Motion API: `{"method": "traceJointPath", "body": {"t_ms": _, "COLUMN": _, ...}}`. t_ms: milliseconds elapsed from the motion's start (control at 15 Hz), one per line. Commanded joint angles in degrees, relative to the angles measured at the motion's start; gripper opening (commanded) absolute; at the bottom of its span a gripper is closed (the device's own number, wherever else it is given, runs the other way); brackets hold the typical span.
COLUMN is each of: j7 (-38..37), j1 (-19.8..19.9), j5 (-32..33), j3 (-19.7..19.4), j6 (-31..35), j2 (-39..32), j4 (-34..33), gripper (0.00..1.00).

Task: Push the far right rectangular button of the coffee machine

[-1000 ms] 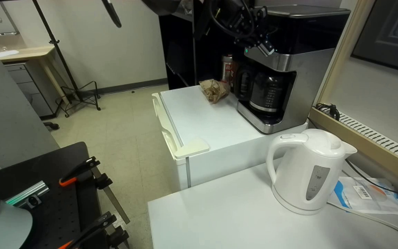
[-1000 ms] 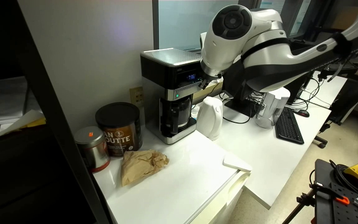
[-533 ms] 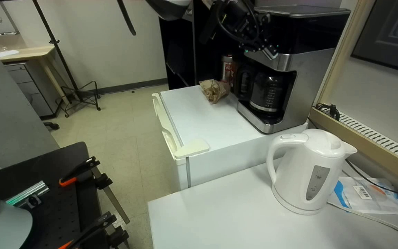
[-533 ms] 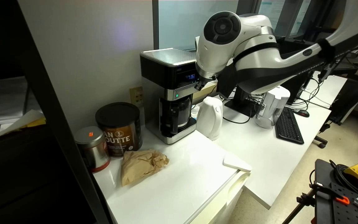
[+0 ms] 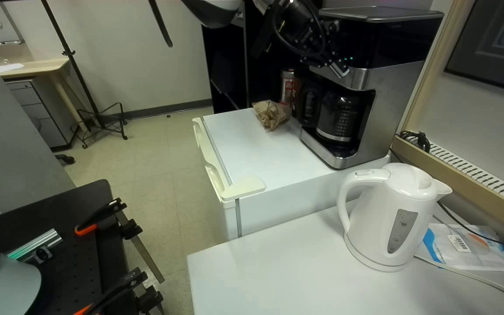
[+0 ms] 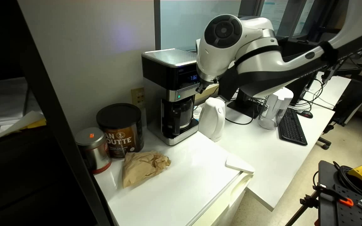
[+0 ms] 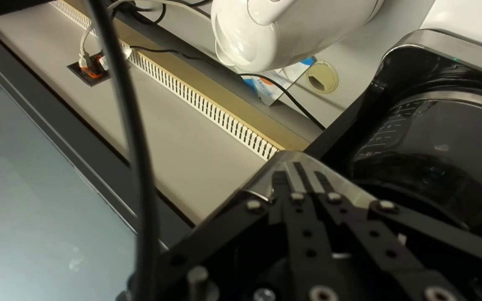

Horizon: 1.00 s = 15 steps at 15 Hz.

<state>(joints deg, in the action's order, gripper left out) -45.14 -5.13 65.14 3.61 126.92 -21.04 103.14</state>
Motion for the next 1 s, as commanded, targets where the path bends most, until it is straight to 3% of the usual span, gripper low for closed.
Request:
{"method": "traceJointPath", "body": {"t_ms": 0, "j7": 0.84, "j1": -1.7, "j5": 1.49, "j3": -0.52, "j6": 0.28, "j2": 2.79, "j4": 3.3, "gripper": 0.0}}
{"method": "traceJointPath", "body": {"t_ms": 400, "j7": 2.82, "j1": -4.25, "j5": 6.41, "j3": 1.25, "j6": -2.05, "j2": 11.59, "j4": 14.45, "gripper": 0.0}}
{"method": "traceJointPath", "body": {"t_ms": 933, "j7": 5.52, "j1": -4.79, "j5": 11.22, "j3": 4.94, "j6": -1.93, "j2": 24.67, "j4": 29.33, "gripper": 0.0}}
